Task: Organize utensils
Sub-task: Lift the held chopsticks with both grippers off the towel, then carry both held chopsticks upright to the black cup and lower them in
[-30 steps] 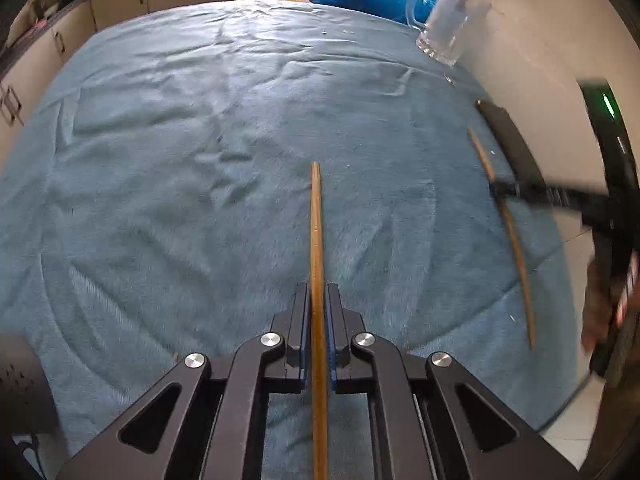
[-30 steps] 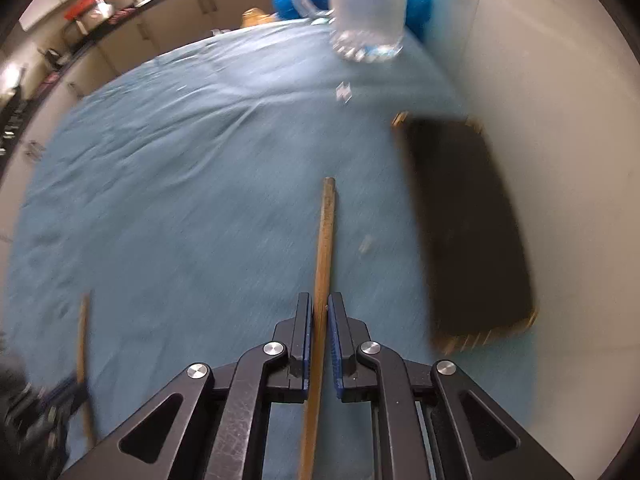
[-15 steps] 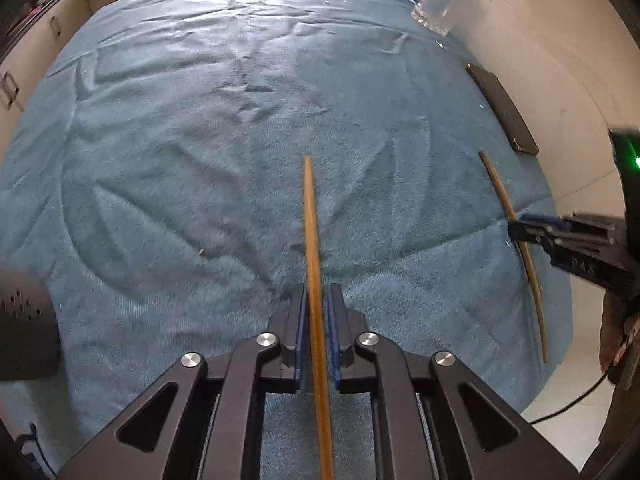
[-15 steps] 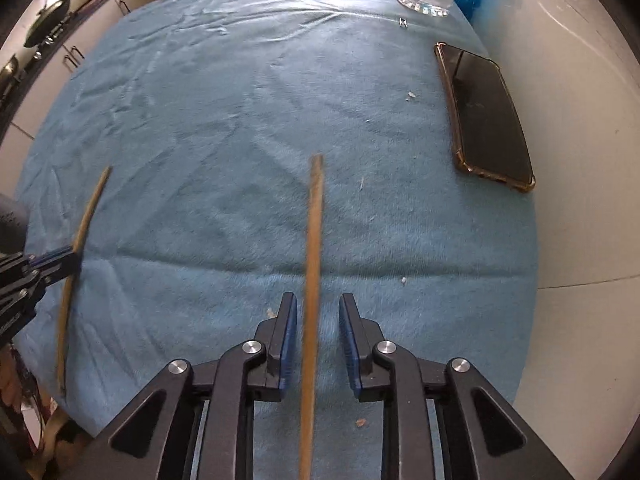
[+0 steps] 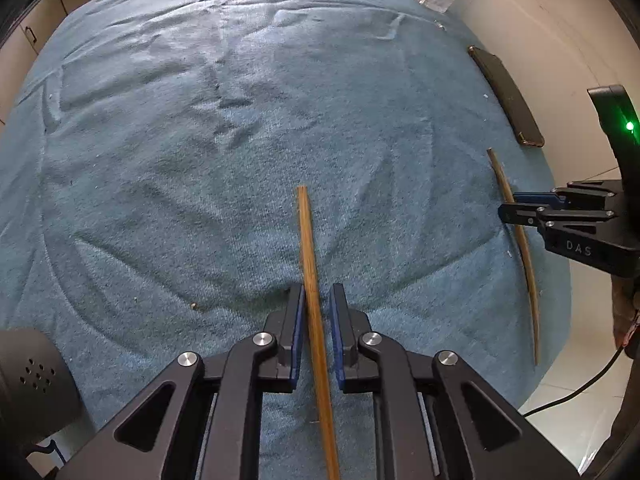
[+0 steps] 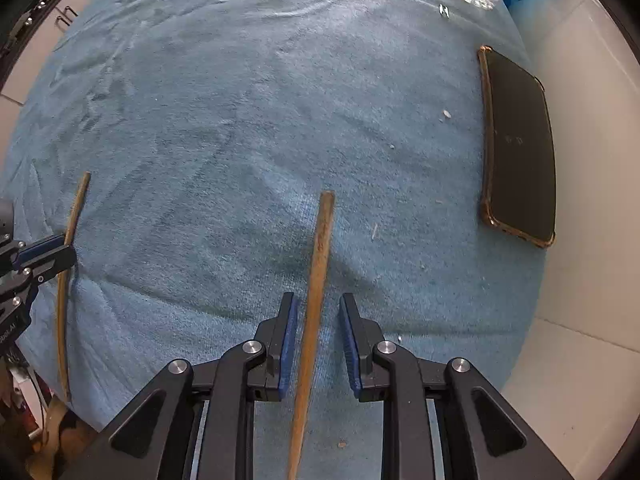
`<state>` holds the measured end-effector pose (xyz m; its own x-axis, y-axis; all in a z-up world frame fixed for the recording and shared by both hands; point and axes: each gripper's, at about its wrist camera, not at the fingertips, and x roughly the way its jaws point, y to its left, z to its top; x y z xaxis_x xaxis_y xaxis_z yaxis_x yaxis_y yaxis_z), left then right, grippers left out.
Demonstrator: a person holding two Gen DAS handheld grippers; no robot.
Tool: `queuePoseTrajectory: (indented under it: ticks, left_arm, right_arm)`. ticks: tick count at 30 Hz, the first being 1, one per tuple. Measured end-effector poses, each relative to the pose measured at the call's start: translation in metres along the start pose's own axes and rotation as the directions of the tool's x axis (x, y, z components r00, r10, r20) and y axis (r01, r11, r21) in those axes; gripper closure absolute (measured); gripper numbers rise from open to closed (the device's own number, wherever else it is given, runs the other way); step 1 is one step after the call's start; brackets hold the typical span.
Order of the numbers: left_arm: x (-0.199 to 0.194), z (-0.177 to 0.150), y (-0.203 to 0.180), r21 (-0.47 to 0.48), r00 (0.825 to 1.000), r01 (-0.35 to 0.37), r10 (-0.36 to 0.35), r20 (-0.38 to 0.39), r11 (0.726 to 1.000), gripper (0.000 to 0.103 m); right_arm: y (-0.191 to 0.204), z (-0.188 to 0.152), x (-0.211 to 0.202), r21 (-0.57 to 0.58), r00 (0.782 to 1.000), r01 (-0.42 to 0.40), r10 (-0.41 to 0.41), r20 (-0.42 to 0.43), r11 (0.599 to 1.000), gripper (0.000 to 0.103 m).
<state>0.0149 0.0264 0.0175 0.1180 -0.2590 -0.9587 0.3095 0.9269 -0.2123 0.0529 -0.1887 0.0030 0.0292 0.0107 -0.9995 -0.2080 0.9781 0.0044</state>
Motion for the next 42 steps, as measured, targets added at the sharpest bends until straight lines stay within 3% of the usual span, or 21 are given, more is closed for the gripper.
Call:
queuePoseTrajectory:
  ticks: [4, 7, 10, 13, 22, 26, 29, 33, 42]
  left_arm:
    - [-0.003, -0.013, 0.005, -0.012, 0.996, 0.021, -0.020, 0.085, 1.000, 0.097]
    - [-0.012, -0.029, 0.012, -0.057, 0.988, 0.043, -0.034, 0.150, 0.997, 0.097]
    - [-0.035, -0.051, 0.016, -0.055, 0.971, 0.044, -0.029, 0.239, 0.998, 0.097]
    - [-0.062, -0.067, 0.012, -0.049, 0.943, 0.035, -0.017, 0.331, 0.998, 0.097]
    - [-0.117, -0.117, 0.006, -0.066, 0.842, 0.021, 0.018, 0.539, 0.998, 0.097]
    - [-0.143, -0.139, 0.015, -0.086, 0.788, 0.015, 0.041, 0.614, 0.996, 0.097]
    - [-0.163, -0.153, 0.022, -0.109, 0.731, 0.013, 0.065, 0.680, 0.994, 0.097]
    - [-0.181, -0.170, 0.031, -0.155, 0.671, -0.007, 0.119, 0.731, 0.988, 0.097]
    - [-0.209, -0.188, 0.053, -0.238, 0.592, -0.041, 0.215, 0.777, 0.970, 0.097]
  right_arm:
    - [0.009, -0.009, -0.004, -0.030, 0.994, 0.005, -0.001, 0.113, 1.000, 0.093]
    - [0.016, -0.026, -0.007, -0.038, 0.981, 0.023, -0.015, 0.196, 0.999, 0.095]
    - [0.023, -0.039, -0.010, -0.017, 0.965, -0.007, 0.012, 0.263, 1.000, 0.095]
    - [0.031, -0.059, -0.021, -0.014, 0.935, -0.048, 0.049, 0.353, 0.999, 0.095]
    - [0.063, -0.127, -0.067, -0.033, 0.806, -0.148, 0.140, 0.576, 0.988, 0.095]
    - [0.074, -0.150, -0.088, -0.057, 0.751, -0.188, 0.181, 0.634, 0.981, 0.095]
    - [0.080, -0.157, -0.101, -0.079, 0.712, -0.206, 0.205, 0.672, 0.975, 0.095]
    - [0.097, -0.162, -0.112, -0.107, 0.671, -0.207, 0.221, 0.708, 0.972, 0.095]
    - [0.139, -0.169, -0.130, -0.162, 0.601, -0.132, 0.209, 0.771, 0.978, 0.095]
